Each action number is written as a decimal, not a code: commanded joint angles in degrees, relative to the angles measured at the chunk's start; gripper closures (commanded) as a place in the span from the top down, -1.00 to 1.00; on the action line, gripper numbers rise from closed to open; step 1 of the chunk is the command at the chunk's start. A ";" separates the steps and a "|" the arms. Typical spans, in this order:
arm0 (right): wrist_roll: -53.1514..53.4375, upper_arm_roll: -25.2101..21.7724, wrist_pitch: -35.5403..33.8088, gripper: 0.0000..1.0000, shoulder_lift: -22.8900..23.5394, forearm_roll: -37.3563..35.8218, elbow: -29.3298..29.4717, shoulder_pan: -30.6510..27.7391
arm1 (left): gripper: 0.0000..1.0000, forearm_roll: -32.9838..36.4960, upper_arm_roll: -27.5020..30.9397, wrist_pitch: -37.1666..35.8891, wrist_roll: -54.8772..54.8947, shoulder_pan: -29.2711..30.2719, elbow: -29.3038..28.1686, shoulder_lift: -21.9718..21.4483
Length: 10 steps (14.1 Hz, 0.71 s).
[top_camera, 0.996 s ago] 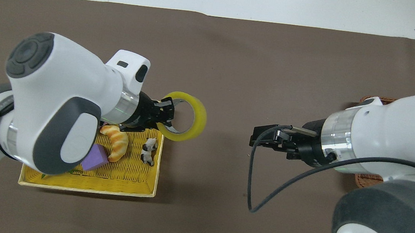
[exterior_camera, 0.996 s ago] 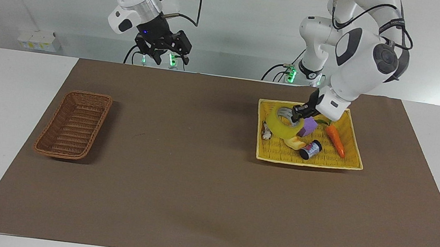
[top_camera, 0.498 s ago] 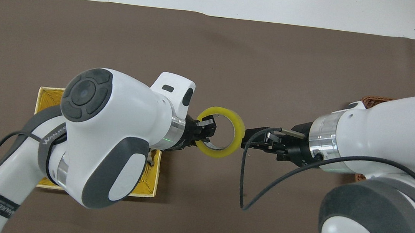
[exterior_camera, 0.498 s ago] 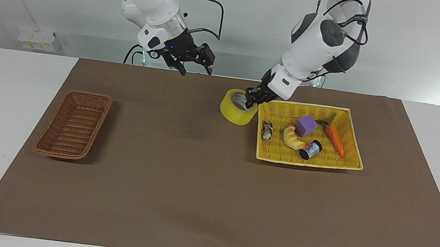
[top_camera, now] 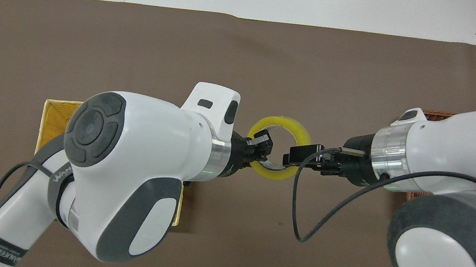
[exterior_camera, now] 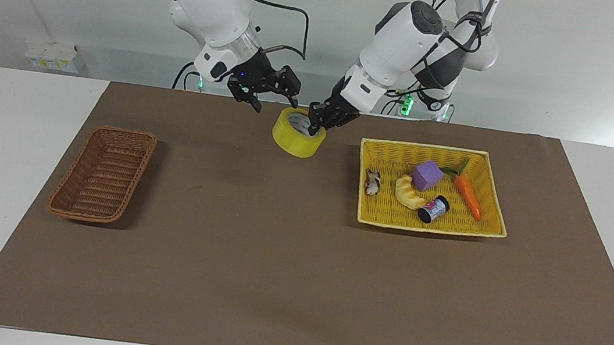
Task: Move tape to another basket
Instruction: 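Grasp the tape with the right gripper while the left gripper holds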
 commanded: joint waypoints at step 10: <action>-2.42 0.11 0.53 -0.17 -1.31 3.55 -1.60 -2.52 | -1.00 -2.81 -1.67 -2.66 -10.14 -0.52 2.06 -1.96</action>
